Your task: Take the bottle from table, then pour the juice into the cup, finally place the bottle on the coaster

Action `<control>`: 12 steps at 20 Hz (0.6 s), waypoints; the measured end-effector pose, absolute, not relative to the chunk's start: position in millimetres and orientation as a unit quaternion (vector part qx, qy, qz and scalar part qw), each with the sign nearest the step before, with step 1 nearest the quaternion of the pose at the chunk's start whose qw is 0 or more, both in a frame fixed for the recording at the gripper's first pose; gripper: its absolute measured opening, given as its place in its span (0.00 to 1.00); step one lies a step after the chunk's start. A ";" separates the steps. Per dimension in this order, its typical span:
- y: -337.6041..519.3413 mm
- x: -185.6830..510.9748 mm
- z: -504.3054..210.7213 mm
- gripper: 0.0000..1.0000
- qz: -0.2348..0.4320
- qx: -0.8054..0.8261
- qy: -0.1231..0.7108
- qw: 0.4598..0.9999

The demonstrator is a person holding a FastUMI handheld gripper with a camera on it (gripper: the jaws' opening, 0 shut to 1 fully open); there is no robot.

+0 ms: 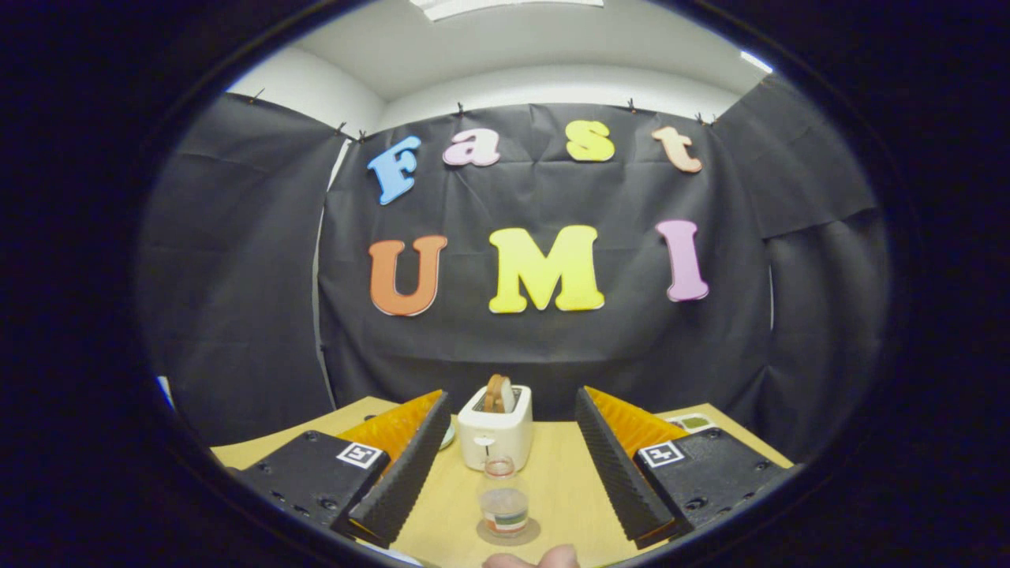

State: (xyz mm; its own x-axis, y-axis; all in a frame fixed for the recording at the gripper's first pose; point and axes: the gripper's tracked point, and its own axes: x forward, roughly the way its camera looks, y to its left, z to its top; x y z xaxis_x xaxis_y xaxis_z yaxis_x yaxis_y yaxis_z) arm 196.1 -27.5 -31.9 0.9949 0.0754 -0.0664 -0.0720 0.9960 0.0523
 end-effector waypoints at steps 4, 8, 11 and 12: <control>-54.2 145.2 22.9 1.00 -0.006 0.014 0.001 1.000; -66.1 86.2 54.0 1.00 -0.026 -0.018 -0.022 0.999; -68.6 40.6 54.3 1.00 -0.023 -0.029 -0.023 0.999; -67.8 28.8 51.7 1.00 -0.020 -0.032 -0.018 0.999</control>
